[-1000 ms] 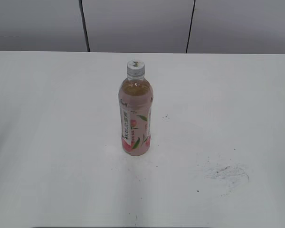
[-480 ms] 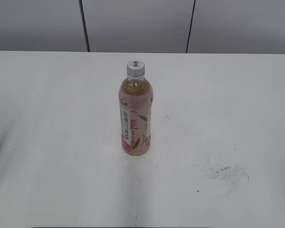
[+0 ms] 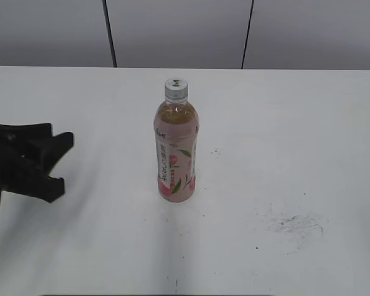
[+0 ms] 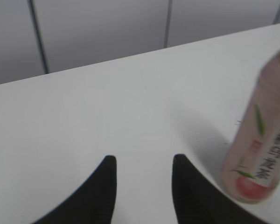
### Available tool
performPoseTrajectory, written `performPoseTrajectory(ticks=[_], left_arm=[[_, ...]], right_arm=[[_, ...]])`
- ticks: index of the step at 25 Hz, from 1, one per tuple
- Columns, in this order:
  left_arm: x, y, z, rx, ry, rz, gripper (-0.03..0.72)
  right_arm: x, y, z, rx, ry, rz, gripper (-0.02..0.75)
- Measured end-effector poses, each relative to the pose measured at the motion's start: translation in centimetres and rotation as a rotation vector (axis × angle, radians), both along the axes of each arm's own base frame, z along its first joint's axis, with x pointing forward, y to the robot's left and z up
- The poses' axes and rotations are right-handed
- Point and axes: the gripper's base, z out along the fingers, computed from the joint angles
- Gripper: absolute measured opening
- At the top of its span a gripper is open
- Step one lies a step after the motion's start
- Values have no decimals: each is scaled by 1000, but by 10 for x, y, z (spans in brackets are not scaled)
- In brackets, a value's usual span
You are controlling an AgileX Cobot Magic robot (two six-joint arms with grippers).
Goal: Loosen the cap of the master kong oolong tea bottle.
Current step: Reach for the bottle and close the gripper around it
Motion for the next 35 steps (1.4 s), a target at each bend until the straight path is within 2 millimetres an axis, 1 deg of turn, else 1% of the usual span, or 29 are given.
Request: performPoseTrajectory(ticks=[3, 5, 6, 8, 10, 13, 20, 23, 26, 30, 35], left_arm=[[1, -17, -14, -35, -22, -142, 331], [1, -24, -24, -67, -30, -216, 410], [1, -26, -28, -84, -32, -236, 447], [2, -29, -41, -85, 14, -255, 499], [3, -31, -51, -79, 52, -267, 528], [7, -35, -60, -69, 77, -301, 544], [31, -50, -52, -85, -9, -367, 550], [39, -55, -59, -83, -1, -389, 551], [43, -59, -66, -78, 11, -420, 555], [50, -63, -70, -76, 11, -434, 582], [59, -69, -65, -94, -18, -459, 587]], right_arm=[[0, 0, 0, 0, 0, 0, 579], [0, 0, 0, 0, 0, 0, 579], [0, 0, 0, 0, 0, 0, 579], [0, 0, 0, 0, 0, 0, 579], [0, 0, 0, 0, 0, 0, 579], [0, 0, 0, 0, 0, 0, 579], [0, 0, 0, 0, 0, 0, 579], [0, 0, 0, 0, 0, 0, 579], [0, 0, 0, 0, 0, 0, 579], [0, 0, 0, 0, 0, 0, 579], [0, 0, 0, 0, 0, 0, 579]])
